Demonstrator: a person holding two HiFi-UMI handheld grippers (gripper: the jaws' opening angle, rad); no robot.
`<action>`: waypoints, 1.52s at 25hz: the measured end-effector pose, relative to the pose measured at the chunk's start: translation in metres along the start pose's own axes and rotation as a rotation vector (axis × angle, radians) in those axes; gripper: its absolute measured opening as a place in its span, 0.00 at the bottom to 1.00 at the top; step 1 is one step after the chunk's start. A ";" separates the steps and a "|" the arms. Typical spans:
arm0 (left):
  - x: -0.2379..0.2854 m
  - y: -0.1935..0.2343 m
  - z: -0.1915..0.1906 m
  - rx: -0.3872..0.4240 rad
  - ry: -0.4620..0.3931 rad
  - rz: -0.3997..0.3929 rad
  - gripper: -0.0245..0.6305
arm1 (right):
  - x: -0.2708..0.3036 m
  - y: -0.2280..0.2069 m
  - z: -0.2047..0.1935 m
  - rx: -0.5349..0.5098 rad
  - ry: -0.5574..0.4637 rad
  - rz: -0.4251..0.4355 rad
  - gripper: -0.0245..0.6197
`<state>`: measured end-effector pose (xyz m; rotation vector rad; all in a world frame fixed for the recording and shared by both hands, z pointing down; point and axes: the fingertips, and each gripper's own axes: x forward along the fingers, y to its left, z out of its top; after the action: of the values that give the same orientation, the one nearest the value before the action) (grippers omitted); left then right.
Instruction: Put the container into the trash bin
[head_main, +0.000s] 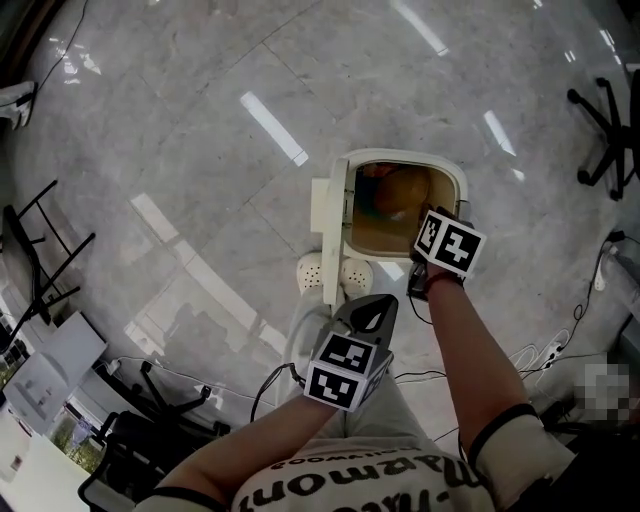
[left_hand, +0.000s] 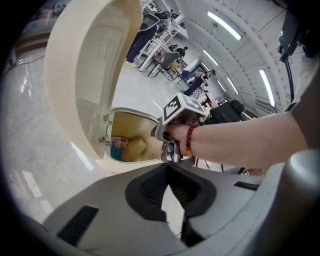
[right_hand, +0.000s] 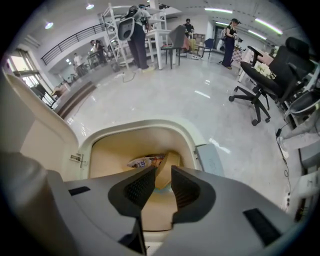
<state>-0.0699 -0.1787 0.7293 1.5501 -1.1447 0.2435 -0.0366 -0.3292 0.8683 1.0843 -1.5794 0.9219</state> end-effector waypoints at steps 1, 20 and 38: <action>-0.004 -0.003 0.003 0.015 0.002 -0.006 0.03 | -0.008 -0.001 0.001 0.019 -0.010 0.003 0.16; -0.166 -0.163 0.207 0.417 -0.381 -0.061 0.03 | -0.417 -0.001 0.106 0.118 -0.770 0.240 0.04; -0.296 -0.337 0.159 0.613 -0.743 -0.092 0.03 | -0.629 -0.067 0.012 -0.060 -1.111 0.198 0.04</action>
<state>-0.0295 -0.1949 0.2550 2.3391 -1.6579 -0.0725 0.1051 -0.2290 0.2603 1.5297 -2.6159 0.3435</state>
